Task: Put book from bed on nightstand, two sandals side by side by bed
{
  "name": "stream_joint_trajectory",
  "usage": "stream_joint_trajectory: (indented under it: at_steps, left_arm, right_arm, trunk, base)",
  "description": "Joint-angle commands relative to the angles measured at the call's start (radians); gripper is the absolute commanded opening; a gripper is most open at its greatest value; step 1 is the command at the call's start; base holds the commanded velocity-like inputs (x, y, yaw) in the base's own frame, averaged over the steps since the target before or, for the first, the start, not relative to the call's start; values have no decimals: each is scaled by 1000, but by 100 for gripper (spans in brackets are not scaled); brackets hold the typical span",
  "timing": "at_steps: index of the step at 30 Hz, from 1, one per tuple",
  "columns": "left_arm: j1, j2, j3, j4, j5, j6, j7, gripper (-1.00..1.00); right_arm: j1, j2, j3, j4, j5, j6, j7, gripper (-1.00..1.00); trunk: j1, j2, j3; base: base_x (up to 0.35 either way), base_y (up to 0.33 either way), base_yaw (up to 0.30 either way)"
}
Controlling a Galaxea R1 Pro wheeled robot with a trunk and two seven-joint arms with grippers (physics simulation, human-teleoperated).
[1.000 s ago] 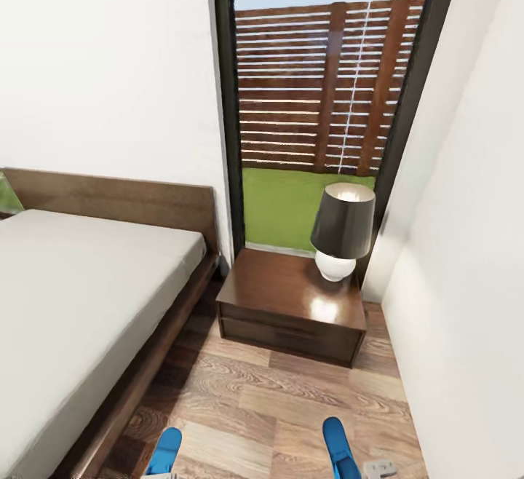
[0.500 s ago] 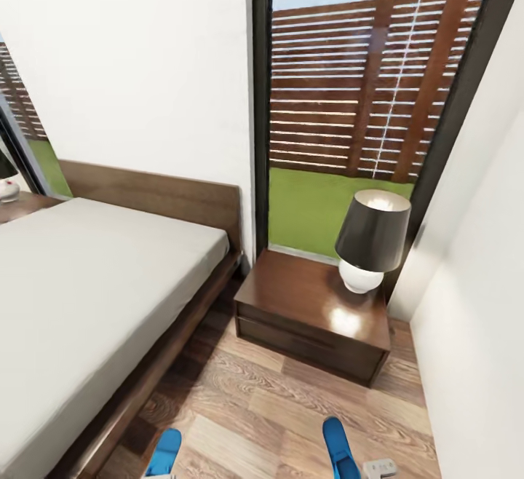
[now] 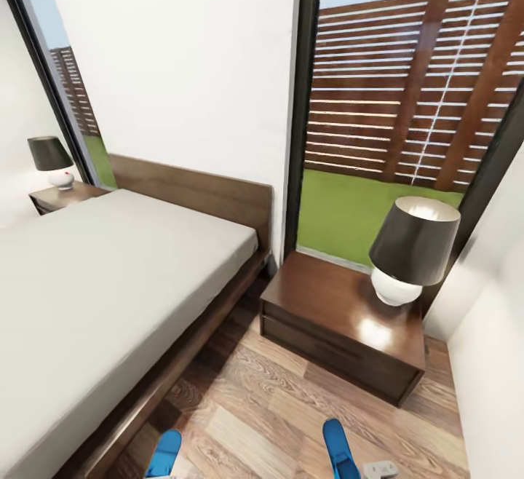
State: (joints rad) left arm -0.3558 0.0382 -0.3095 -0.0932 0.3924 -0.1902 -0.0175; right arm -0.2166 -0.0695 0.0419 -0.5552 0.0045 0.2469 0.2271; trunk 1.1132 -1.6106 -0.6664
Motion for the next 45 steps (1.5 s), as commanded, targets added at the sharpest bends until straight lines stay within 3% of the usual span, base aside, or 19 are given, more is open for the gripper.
stream_joint_trajectory:
  at_steps: [1,19,45]
  left_arm:
    - [-1,0,-8,1,9,-3,-2,-100]
    - [0,0,-8,1,9,-3,-2,-100]
    - [0,-5,-8,1,8,-3,-3,-100]
  right_arm:
    - [0,-1,3,-2,-1,6,-1,-100]
    - [0,-1,4,-2,-1,6,0,-100]
    - [0,-1,3,-1,-1,6,-1,-100]
  trunk:
    - [0,0,-1]
    - [0,0,-1]
    - [0,0,-1]
  base:
    - [0,-32,290]
    - [0,-160,289]
    - [0,-8,289]
